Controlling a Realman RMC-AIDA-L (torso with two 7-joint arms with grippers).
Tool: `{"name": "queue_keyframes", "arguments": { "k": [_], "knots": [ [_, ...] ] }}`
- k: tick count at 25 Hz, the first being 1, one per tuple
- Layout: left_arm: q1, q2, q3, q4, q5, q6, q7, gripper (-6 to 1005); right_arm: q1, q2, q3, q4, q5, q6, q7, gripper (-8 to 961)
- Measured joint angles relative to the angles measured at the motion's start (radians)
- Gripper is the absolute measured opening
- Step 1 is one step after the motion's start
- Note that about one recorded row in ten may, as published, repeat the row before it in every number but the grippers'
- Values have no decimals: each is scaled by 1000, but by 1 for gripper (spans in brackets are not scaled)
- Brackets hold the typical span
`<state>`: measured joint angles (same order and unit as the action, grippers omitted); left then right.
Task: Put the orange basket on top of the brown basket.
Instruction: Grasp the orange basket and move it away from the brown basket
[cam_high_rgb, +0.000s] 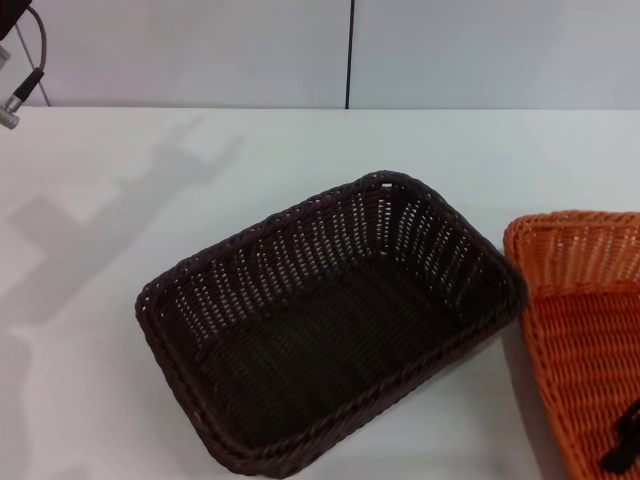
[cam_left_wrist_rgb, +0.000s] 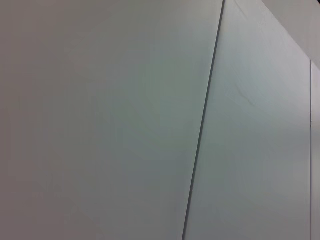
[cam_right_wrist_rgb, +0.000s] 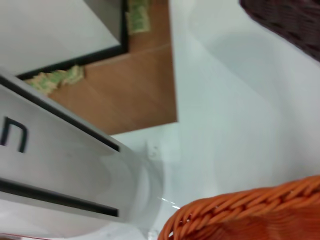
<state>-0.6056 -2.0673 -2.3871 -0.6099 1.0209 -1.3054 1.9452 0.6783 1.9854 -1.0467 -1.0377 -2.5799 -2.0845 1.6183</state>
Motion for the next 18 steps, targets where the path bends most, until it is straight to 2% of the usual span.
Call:
{"name": "queue_keyframes", "arguments": {
  "k": [6,13,16,17,18],
  "knots": [
    [-5,1,5,0,0,13,0,827,11,23,-20,37,29,-31,-18,626],
    [-8,3,6,1,1,17,0,827,17,28,-13,54,82,-81,-30,626],
    [-3,3,6,4,1,18,0,827,21,22,19,47,83,-81,-32,626],
    [-3,3,5,9,1,18,0,827,24,15,53,41,83,-78,-36,626],
    [-3,3,5,13,1,17,0,827,38,0,147,29,88,-73,-41,626]
  ]
}}
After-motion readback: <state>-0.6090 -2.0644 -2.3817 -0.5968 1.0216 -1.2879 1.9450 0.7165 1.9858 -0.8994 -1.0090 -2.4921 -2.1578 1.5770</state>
